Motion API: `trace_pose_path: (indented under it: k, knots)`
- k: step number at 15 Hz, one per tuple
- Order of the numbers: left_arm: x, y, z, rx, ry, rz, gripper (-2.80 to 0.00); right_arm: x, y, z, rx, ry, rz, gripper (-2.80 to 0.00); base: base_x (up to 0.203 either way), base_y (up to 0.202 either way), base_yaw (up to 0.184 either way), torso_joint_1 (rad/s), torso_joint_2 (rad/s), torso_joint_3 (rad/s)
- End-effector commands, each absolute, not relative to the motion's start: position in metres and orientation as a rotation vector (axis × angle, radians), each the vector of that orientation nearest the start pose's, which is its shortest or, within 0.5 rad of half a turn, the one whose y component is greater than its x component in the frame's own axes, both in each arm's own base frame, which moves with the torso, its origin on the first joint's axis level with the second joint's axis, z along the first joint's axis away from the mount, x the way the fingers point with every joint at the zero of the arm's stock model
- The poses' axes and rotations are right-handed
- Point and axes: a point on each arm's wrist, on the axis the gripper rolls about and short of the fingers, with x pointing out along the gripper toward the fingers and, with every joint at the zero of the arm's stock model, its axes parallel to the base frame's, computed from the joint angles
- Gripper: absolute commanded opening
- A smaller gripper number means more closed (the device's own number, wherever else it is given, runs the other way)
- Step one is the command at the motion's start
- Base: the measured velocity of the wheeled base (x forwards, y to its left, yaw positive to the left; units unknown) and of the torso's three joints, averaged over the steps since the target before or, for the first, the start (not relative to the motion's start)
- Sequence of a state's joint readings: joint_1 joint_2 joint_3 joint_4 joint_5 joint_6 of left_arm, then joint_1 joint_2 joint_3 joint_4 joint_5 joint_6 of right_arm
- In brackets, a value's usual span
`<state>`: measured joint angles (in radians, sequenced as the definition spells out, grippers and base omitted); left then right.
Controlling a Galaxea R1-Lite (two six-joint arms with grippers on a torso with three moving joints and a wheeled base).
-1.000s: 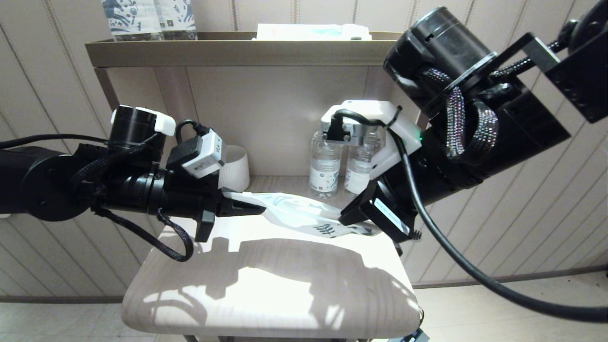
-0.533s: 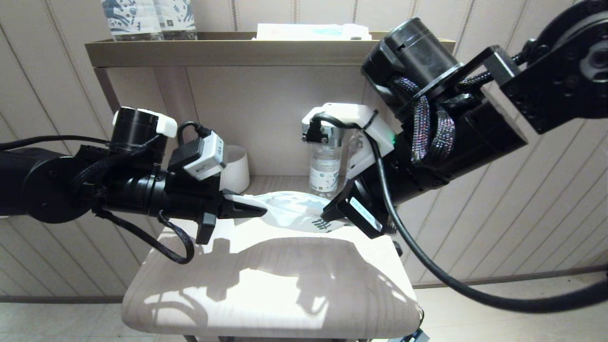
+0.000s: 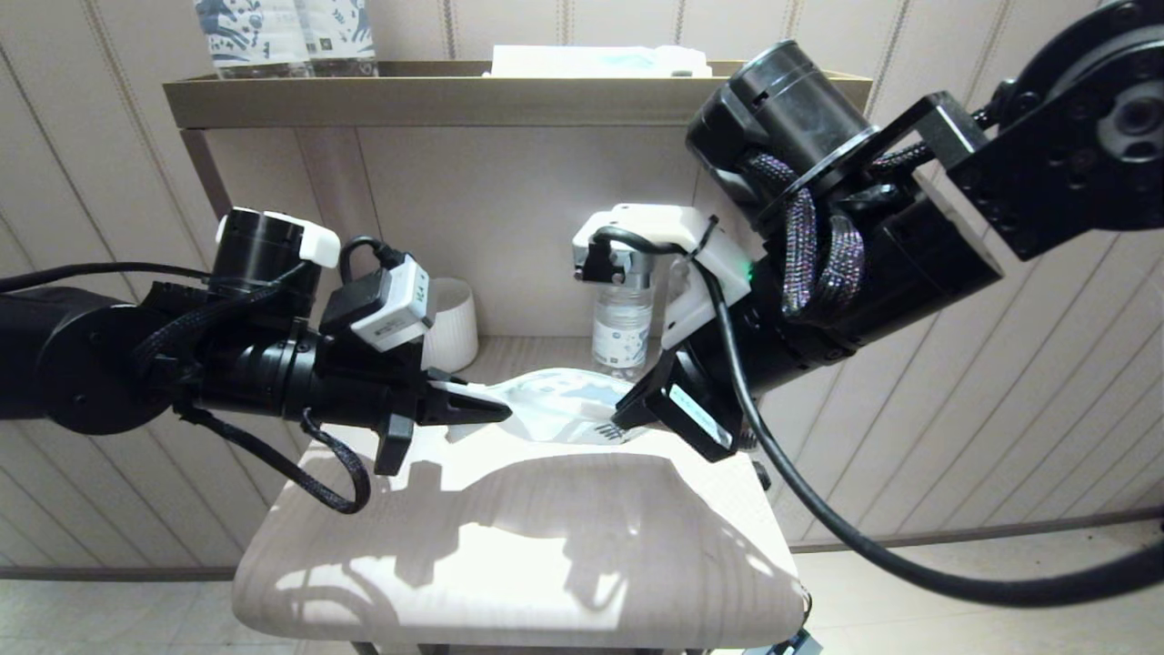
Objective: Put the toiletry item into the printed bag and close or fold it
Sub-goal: Place the toothbrush in the storage bag
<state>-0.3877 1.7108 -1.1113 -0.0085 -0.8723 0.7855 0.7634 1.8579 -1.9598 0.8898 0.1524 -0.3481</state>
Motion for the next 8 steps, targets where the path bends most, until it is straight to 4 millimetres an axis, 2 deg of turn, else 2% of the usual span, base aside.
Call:
trace_pose_path:
  k: [1, 8]
  knots:
    - [0.275, -0.132, 0.21, 0.509, 0.088, -1.391, -2.8, 0.231, 0.226, 0.308, -0.553, 0.626, 1.01, -2.8, 0.0, 0.0, 0.0, 0.0, 0.0, 0.0]
    - [0.263, -0.134, 0.209, 0.497, 0.081, -1.434, -2.8, 0.218, 0.215, 0.313, -0.528, 0.664, 1.122, -2.8, 0.0, 0.0, 0.0, 0.0, 0.0, 0.0]
